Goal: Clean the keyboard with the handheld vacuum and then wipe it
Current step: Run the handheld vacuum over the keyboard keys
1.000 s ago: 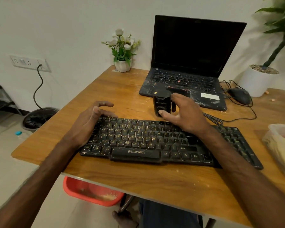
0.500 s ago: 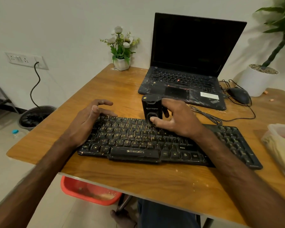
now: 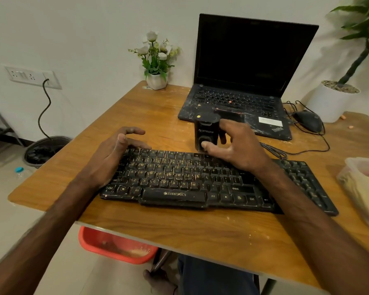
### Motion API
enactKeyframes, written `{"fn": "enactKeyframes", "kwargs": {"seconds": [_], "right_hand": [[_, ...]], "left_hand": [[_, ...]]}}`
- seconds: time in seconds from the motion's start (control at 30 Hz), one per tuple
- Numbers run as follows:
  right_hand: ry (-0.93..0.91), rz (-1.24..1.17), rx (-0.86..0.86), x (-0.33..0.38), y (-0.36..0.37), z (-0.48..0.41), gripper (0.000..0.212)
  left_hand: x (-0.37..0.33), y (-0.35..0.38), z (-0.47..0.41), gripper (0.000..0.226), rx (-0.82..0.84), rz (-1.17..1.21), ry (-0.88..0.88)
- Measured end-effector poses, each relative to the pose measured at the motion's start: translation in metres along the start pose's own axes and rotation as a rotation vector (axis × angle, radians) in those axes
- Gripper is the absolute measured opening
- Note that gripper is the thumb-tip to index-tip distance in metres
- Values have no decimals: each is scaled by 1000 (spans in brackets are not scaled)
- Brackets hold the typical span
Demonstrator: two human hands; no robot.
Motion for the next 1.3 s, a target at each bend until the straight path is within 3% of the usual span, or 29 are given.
{"fn": "enactKeyframes", "kwargs": {"seconds": [0.07,0.2,0.37,0.57,0.7,0.87,1.03,1.17,1.3], "right_hand": [[-19,-58,56,6,5,6,56],[-32,154,-3,-1,3,-2,54],[11,-125,13,11,7,2,51],[-127,242,-11,15,20,-9,50],[-65,-20,34,20,16,-2,56],[-110,214,19,16,18,-9,45],[-120,61,77,23,20,-4,54],[-193,286,46,16,17,-11,45],[-87,61,50,19,14,-6,49]], "left_hand": [[1,-1,0,67,-2,-4,-1],[-1,0,0,68,0,3,10],[1,0,1,67,3,7,-4],[-3,1,0,64,-1,-7,31],[0,1,-1,63,-3,-8,28],[0,2,0,63,-4,10,13],[0,0,0,63,-7,9,15],[1,0,-1,63,5,11,10],[2,0,-1,63,-4,27,4]]}}
Point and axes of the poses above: each hand's wrist, its own z-axis away from the middle knuckle, its own y-axis out of the palm, x = y × z, the point moved 4 cm from there along -z, towards the middle knuckle, and after that the axes turned 13 degrees about -x, right-handed, at the moved point
